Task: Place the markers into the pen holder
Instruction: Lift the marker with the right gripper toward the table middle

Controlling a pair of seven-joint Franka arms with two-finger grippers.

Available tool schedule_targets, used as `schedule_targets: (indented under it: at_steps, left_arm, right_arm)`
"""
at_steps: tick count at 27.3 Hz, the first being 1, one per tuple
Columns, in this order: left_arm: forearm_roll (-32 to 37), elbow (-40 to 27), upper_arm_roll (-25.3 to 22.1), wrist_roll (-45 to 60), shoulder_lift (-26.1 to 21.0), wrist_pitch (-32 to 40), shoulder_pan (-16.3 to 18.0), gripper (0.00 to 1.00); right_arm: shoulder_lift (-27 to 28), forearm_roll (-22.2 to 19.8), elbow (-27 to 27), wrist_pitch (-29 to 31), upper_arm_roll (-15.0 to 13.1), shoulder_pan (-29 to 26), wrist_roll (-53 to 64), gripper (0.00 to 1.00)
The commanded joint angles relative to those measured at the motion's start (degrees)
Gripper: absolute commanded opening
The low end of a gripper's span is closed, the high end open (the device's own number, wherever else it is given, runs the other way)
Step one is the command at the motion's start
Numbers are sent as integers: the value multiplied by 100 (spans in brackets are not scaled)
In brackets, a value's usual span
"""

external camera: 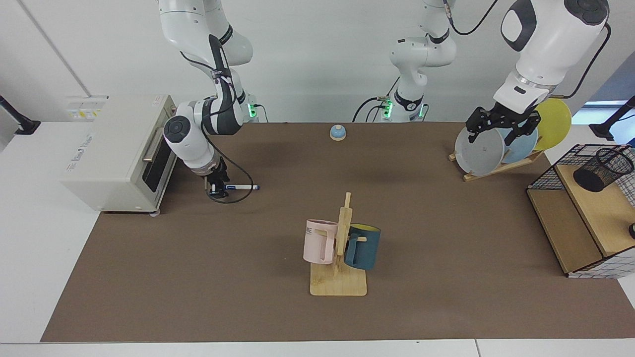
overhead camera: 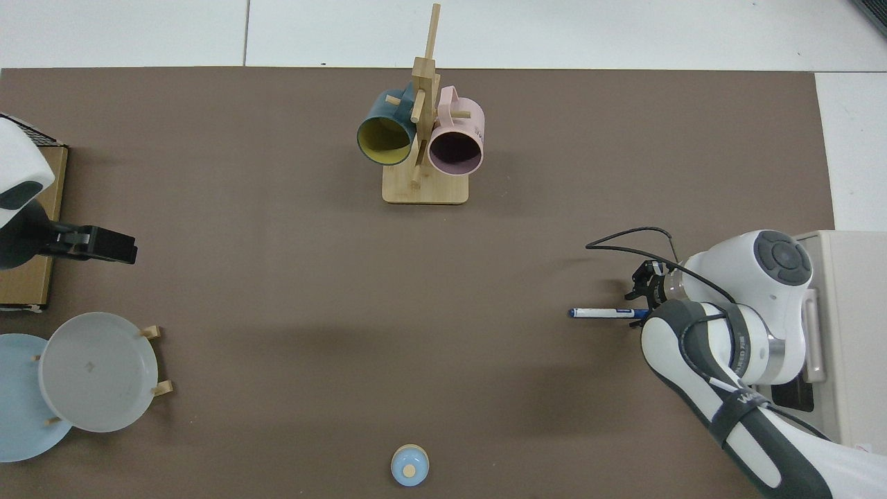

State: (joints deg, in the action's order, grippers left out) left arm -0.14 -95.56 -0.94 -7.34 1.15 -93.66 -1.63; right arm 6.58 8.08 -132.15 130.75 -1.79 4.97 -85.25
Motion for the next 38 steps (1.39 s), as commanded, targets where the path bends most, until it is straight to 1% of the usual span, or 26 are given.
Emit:
schedule_targets:
  at_steps: [1, 4, 5, 6, 8, 9, 10, 11, 12, 13, 18, 22, 24, 28, 31, 33, 35, 38]
  left_arm:
    - [84, -51, 24, -13, 43, 32, 31, 100]
    - [84, -59, 24, -13, 43, 32, 31, 100]
    - [76, -51, 24, -13, 43, 32, 31, 100]
    - [84, -51, 24, -13, 43, 32, 31, 100]
    - [76, -51, 24, -21, 43, 32, 31, 100]
    - [84, -51, 24, -30, 43, 32, 31, 100]
    - [84, -51, 24, -39, 43, 32, 22, 100]
    - [84, -51, 24, -39, 43, 32, 22, 100]
    - [84, -51, 24, -39, 43, 41, 22, 100]
    - [84, -51, 24, -39, 43, 41, 22, 100]
    - [84, -59, 33, -39, 43, 41, 22, 100]
    - [84, -51, 33, -83, 43, 67, 22, 100]
    - [67, -51, 33, -354, 43, 76, 22, 100]
    - [23, -51, 33, -987, 43, -3, 22, 100]
    - [14, -51, 41, -1154, 43, -12, 22, 100]
    - [14, -86, 50, -1522, 43, -12, -4, 100]
    - [5, -86, 50, -1848, 43, -21, -57, 100]
    - [-12, -95, 50, -1972, 52, -3, -66, 100]
  right_arm:
    - [36, 308, -91, 144, 48, -163, 473, 37]
    - [36, 519, -91, 144, 39, -172, 719, 32]
    - [36, 528, -83, 127, 39, -181, 746, 31]
    - [36, 528, -83, 135, 39, -181, 764, 28]
    - [45, 528, -91, 135, 39, -172, 773, 25]
    - [45, 528, -83, 118, 39, -181, 773, 21]
    - [45, 528, -83, 135, 39, -164, 773, 13]
    - [53, 528, -83, 126, 39, -155, 773, 7]
    - [54, 528, -83, 126, 39, -146, 773, 2]
    - [54, 528, -83, 126, 39, -155, 773, 0]
    - [62, 528, -65, 100, 39, -146, 773, 0]
    - [27, 537, 23, -49, 48, -111, 729, 0]
    - [-34, 537, 206, -303, 48, -76, 729, 0]
    - [-245, 555, 681, -1006, 56, -84, 921, 0]
    - [-447, 563, 901, -1174, 91, -76, 1133, 0]
    - [-535, 572, 1042, -1218, 126, -41, 1151, 0]
    - [-570, 703, 1200, -1315, 188, 47, 1177, 0]
    - [-667, 1089, 1446, -1560, 197, 135, 1230, 0]
